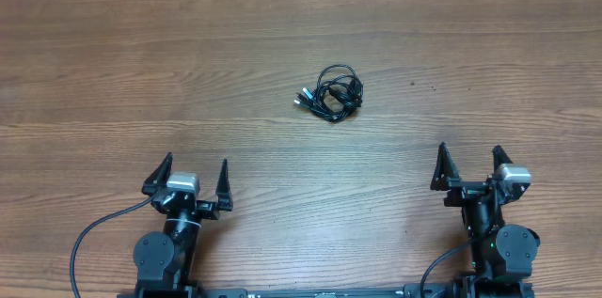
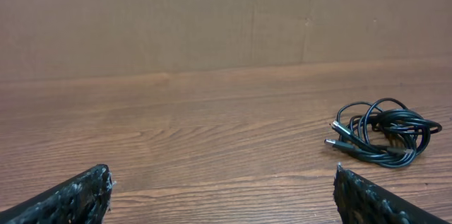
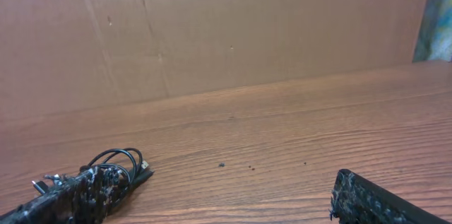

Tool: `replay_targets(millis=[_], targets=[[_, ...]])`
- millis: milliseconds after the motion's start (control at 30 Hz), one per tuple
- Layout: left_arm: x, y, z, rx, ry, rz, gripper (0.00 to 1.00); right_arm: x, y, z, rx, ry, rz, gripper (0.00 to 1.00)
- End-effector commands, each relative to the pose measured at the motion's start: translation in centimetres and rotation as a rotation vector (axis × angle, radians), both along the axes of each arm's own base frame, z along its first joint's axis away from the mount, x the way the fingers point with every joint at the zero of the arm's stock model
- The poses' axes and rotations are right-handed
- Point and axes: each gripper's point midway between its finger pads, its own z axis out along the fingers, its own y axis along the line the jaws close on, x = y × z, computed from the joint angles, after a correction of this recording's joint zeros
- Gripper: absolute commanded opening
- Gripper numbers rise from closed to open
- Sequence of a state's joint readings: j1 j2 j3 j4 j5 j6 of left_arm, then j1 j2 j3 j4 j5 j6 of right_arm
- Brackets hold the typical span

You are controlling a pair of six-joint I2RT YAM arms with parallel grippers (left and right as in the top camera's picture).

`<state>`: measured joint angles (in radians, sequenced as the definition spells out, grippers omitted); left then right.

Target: Untangle cables

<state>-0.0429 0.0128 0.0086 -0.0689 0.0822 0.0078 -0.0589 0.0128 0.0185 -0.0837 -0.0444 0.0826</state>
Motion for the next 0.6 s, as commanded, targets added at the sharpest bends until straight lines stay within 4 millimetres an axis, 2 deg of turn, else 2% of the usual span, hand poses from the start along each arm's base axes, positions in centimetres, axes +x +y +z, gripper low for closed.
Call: replay_targets(millis=[0, 567], targets=[[0.0, 0.31, -0.09, 0.011, -0.002, 0.013, 1.0, 0.0, -0.19, -0.25, 0.007, -0.001, -0.01, 1.0], [-0.07, -0.23, 0.04, -0.017, -0.002, -0.017, 1.0, 0.0, -0.19, -0.26, 0.007, -0.001, -0.01, 1.0]])
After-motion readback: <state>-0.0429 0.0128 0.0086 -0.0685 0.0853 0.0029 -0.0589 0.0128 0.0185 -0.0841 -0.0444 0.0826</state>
